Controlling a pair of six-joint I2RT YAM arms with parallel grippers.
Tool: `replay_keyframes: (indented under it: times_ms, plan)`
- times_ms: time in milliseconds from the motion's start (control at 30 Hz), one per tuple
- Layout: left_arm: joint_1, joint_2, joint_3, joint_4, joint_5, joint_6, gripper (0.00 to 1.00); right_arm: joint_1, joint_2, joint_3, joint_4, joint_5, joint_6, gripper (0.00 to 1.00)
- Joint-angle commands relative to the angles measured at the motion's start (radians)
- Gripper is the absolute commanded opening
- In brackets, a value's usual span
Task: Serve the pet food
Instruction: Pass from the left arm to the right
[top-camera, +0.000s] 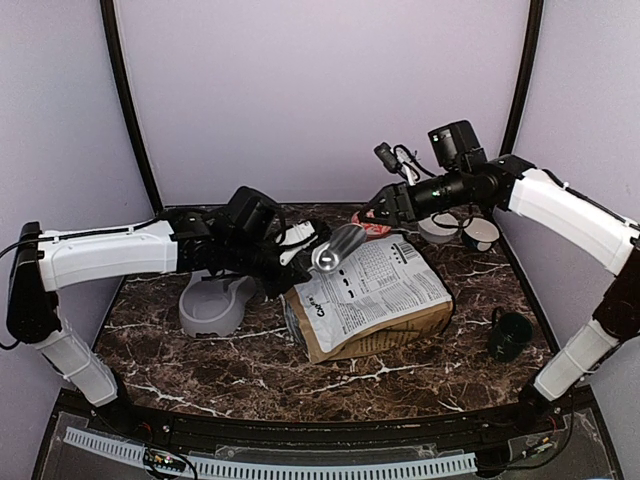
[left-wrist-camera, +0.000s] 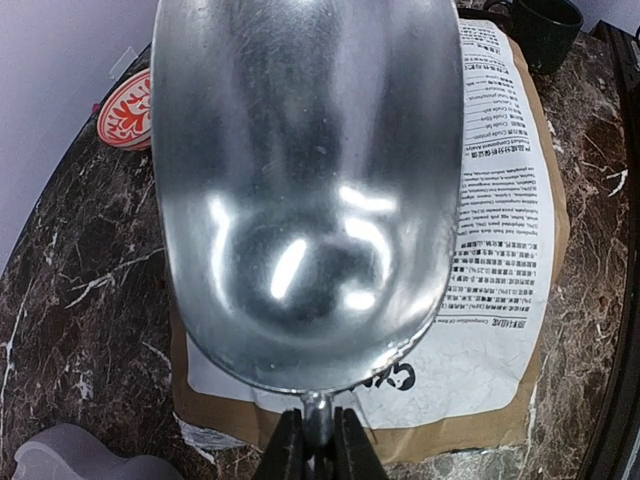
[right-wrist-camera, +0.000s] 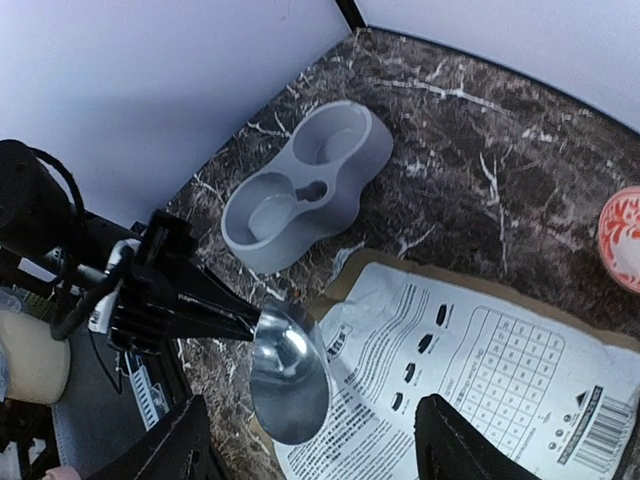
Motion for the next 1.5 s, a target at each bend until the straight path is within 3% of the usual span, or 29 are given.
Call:
replay_keyframes:
  times_ms: [0,300,867,1100,1300,1467]
  plan:
    - [-0.015,-0.08,-0.031,0.051,-0.062,0.057,0.0,0.004,0.046,0.057,-0.079,-0.086,0.035,0.68]
    - [-0.052,-0.061,-0.039,0.05,-0.148,0.088,0.0,0.016,0.135,0.08,-0.148,-0.171,0.023,0.5]
    - [-0.083,-0.025,-0.039,0.051,-0.214,0.117,0.0,0.031,0.179,0.078,-0.119,-0.208,0.035,0.22]
    - [-0.092,-0.018,-0.045,0.056,-0.25,0.128,0.0,0.036,0.185,0.071,-0.107,-0.211,0.045,0.17]
    - [-0.103,-0.011,-0.049,0.056,-0.277,0.139,0.0,0.036,0.189,0.071,-0.092,-0.203,0.062,0.26]
    - [-0.109,-0.003,-0.046,0.055,-0.301,0.139,0.0,0.037,0.194,0.071,-0.108,-0.194,0.055,0.2]
